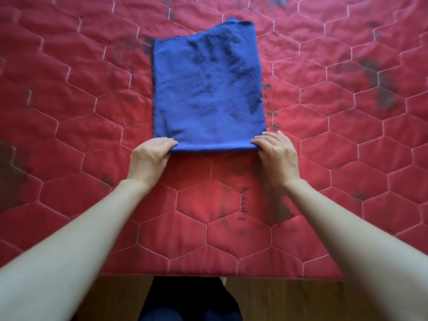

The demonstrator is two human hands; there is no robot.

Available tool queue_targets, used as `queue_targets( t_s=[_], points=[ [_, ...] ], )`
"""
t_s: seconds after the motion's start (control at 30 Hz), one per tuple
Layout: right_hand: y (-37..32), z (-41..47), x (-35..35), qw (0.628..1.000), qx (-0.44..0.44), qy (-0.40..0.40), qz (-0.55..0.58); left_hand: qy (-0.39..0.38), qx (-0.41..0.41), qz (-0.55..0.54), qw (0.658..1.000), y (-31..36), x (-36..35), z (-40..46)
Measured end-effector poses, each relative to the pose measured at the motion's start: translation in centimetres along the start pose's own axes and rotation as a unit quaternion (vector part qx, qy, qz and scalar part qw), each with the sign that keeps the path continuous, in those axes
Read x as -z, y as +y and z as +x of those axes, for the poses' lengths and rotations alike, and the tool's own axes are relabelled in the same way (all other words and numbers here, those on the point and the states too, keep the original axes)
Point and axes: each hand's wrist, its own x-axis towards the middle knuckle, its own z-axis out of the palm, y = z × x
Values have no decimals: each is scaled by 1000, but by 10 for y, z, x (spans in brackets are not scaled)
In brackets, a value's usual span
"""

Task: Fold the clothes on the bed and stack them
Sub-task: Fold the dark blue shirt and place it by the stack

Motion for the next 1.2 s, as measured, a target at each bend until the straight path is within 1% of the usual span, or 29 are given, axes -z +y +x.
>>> queue_targets(
  t_s=[0.07, 0.17, 0.27, 0.33, 0.5, 0.63, 0.77, 0.97, 1.07, 1.2],
  points=[
    [-2, 8, 12, 999, -15, -6, 40, -5, 27, -22, 999, 2, 15, 5],
    [-7, 19, 40, 998, -33, 0, 51, -5, 65, -54, 996, 7, 39, 12],
    [-19, 22, 76, 998, -28, 6, 64, -10, 83, -75, 994, 19, 70, 18],
    [-27, 22, 100, 996, -35, -11, 75, -18, 86, -84, 993, 29, 93, 17],
    [-36, 16, 151, 984, -97, -61, 139, -82, 101, -160, 978, 52, 149, 12],
    [-38, 10, 170, 967, -118, -117, 192, -119, 124, -210, 963, 58, 167, 1],
    [-38, 19, 162, 960, -130, -139, 207, -132, 181, -244, 944, 44, 155, -1],
    [-32, 77, 118, 952, -190, -114, 210, -104, 270, -306, 907, -2, 116, 39],
    [-23, 112, 87, 946, -231, -107, 200, -103, 292, -327, 893, -27, 93, 70],
    [-6, 145, 46, 938, -273, -125, 171, -135, 298, -316, 891, -54, 58, 106]
  ],
)
